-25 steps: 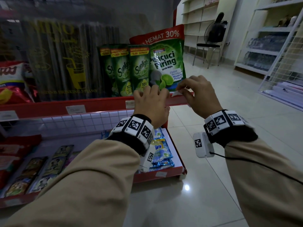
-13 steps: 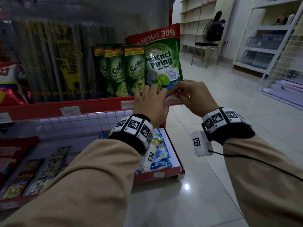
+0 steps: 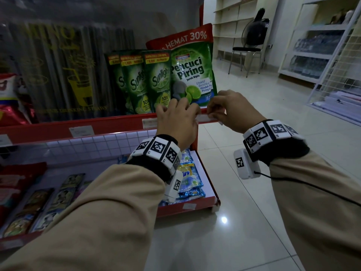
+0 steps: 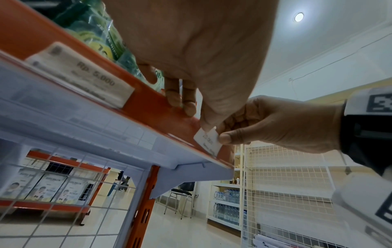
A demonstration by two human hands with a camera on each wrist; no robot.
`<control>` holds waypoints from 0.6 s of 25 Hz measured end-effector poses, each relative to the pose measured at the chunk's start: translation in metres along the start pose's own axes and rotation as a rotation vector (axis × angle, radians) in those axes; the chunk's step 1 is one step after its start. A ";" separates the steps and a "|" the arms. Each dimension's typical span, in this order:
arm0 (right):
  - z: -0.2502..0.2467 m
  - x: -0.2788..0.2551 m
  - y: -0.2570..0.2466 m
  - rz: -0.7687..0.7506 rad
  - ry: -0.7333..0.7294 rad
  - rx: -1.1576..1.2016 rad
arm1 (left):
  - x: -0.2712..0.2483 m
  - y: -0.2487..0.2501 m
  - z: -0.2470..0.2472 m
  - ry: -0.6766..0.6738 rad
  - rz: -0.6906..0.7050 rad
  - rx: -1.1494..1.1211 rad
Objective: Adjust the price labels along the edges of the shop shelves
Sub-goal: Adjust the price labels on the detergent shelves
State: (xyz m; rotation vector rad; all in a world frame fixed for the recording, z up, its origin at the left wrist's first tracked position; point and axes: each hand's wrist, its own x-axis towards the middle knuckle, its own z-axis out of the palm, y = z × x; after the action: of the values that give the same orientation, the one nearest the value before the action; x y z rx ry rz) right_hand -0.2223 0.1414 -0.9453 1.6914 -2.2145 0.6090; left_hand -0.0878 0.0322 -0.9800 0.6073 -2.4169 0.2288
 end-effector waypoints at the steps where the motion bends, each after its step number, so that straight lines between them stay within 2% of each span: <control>1: 0.000 0.000 0.000 -0.002 -0.007 -0.007 | 0.000 0.000 0.000 -0.002 -0.002 0.000; 9: 0.005 -0.004 0.001 -0.010 0.033 0.031 | 0.002 -0.001 -0.001 -0.047 -0.061 -0.074; 15: 0.007 -0.003 0.004 -0.021 0.024 0.023 | 0.004 -0.006 -0.006 -0.081 -0.029 -0.044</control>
State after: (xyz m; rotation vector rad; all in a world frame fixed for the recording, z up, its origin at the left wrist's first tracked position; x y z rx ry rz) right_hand -0.2251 0.1416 -0.9531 1.7079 -2.1785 0.6487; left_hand -0.0844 0.0272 -0.9727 0.6421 -2.4818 0.1416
